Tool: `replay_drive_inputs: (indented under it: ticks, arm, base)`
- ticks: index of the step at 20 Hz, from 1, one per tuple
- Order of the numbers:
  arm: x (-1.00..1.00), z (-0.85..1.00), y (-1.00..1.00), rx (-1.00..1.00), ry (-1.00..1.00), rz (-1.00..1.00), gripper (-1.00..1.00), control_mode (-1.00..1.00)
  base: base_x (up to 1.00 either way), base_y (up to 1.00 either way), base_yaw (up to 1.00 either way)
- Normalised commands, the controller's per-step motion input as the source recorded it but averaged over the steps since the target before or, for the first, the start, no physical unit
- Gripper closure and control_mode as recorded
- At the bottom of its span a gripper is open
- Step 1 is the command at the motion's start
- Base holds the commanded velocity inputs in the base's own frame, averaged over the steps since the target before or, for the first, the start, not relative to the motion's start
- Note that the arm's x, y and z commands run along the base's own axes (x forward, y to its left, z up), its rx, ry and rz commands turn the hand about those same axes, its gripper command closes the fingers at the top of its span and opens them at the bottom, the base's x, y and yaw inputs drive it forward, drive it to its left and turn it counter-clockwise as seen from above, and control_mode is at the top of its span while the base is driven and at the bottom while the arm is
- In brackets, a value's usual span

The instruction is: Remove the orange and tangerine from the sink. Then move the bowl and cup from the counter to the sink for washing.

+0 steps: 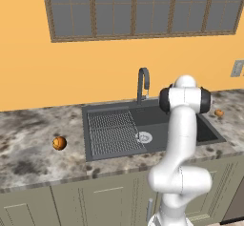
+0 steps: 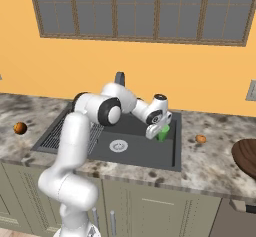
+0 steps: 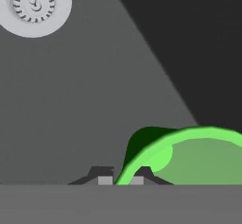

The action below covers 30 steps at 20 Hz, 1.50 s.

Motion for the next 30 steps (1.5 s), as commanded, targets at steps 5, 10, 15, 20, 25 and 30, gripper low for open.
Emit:
replay_drive_inputs:
  ticks: [5,10,15,20,25,30]
  arm:
    - [0.23,-0.26,-0.08,-0.05,0.00,0.00,1.00,-1.00]
    - [0.24,-0.26,-0.09,-0.02,0.00,0.00,1.00,-1.00]
    - [0.24,-0.22,-0.15,-0.01,0.00,0.00,1.00,-1.00]
    - [0.18,-0.19,-0.16,-0.01,0.00,0.00,1.00,-1.00]
    - [0.17,-0.19,-0.13,-0.01,-0.01,0.00,1.00,-1.00]
    - [0.13,-0.19,-0.13,0.00,-0.01,0.00,1.00,-1.00]
  base:
    - [0.00,0.00,0.00]
    - [0.00,0.00,0.00]
    - [0.00,0.00,0.00]
    - [0.00,0.00,0.00]
    - [0.00,0.00,0.00]
    - [0.00,0.00,0.00]
